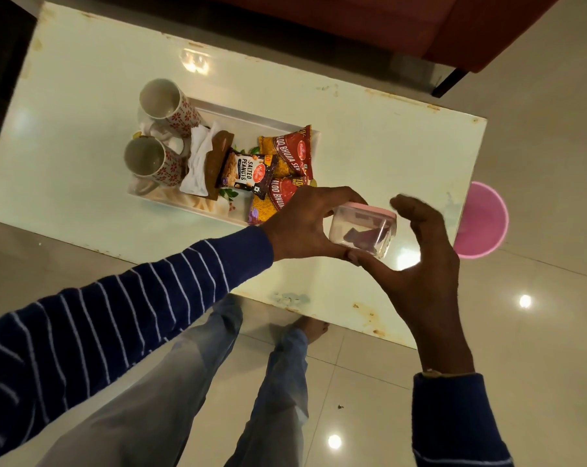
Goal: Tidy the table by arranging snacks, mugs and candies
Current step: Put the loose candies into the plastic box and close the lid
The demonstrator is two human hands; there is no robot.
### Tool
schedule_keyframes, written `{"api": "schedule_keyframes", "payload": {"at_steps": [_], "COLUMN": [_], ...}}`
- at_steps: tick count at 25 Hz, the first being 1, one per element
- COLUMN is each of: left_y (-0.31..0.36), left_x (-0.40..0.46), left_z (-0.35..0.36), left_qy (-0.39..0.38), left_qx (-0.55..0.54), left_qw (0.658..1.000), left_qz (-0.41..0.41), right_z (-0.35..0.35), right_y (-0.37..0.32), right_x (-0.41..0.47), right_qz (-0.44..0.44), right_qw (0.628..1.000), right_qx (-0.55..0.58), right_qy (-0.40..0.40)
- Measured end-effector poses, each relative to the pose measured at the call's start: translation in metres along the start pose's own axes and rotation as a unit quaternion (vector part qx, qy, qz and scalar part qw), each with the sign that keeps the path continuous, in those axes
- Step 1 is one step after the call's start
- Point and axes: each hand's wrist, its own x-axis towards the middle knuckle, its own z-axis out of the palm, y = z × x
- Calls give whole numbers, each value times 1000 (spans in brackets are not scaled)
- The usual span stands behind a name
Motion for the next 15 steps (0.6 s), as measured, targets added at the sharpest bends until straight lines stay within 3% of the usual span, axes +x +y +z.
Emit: {"api": "schedule_keyframes", "payload": {"at_steps": [10, 13, 15], "left_y": [-4, -4, -5], "left_x": [-5, -7, -8], "left_z": [4, 10, 12], "left_qy": [-54, -37, -9], "left_qx": [-24, 48, 20], "left_qw": [998, 998, 1000], "left_qz": [-13, 28, 11], "right_z": [7, 9, 7], "right_y": [13, 6, 5], "right_x": [-6, 0, 5], "right_qz": [-6, -63, -83], "right_qw": [999, 993, 990], "right_qx": [-51, -102, -112], "right_qy": [5, 6, -18]}}
